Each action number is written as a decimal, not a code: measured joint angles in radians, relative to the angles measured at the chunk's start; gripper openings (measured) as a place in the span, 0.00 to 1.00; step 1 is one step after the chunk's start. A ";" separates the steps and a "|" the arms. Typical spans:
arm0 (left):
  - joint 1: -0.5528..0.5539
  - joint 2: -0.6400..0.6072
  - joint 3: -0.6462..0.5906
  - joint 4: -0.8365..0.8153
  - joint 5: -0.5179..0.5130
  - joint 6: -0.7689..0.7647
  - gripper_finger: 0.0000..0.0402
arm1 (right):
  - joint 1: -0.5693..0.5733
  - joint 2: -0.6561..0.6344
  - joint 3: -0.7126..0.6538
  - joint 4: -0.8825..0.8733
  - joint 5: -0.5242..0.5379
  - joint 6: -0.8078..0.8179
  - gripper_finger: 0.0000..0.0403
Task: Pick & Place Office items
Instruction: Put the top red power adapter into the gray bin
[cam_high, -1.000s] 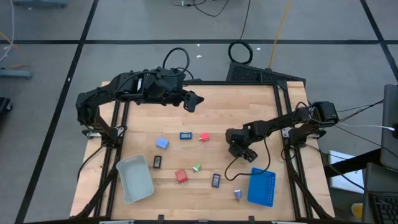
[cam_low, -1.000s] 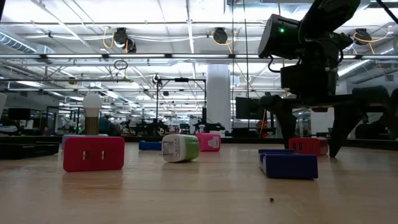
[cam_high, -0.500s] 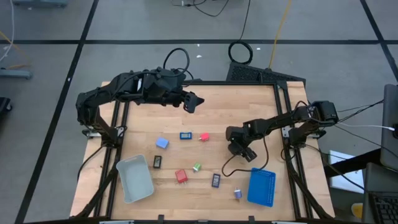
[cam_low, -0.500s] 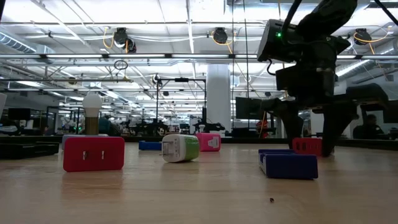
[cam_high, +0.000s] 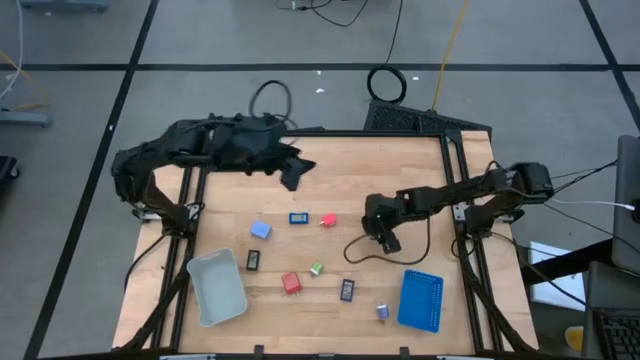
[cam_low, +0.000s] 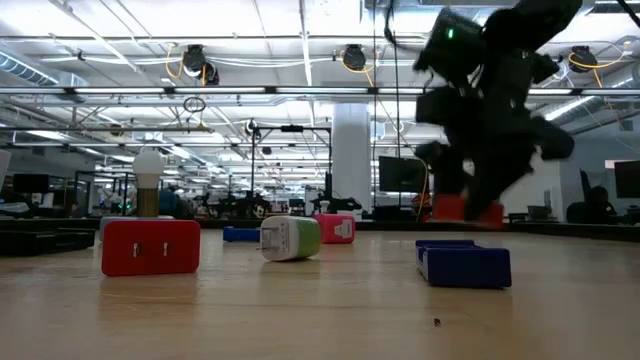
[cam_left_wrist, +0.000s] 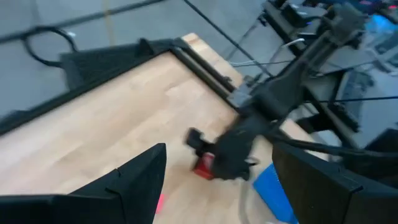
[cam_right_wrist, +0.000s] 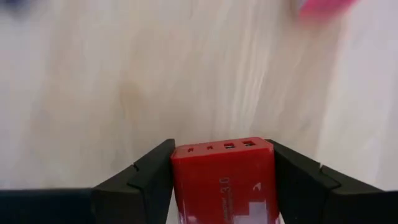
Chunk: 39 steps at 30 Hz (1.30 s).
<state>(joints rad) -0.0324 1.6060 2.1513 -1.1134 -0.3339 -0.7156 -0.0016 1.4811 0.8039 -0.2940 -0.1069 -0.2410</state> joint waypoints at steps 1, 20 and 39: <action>-0.010 -0.011 0.001 -0.012 -0.038 -0.009 0.73 | 0.002 -0.016 0.001 0.022 -0.005 0.026 0.52; -0.146 -0.141 -0.035 -0.420 -0.385 -0.263 0.73 | -0.004 -0.174 0.003 0.606 0.061 0.607 0.52; 0.117 -0.316 -0.599 -0.213 -0.030 -0.161 0.73 | -0.005 -0.175 0.003 0.614 0.298 0.569 0.52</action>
<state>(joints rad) 0.0846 1.2903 1.5523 -1.3264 -0.3639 -0.8768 -0.0063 1.3060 0.8070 0.3203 0.1907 0.3285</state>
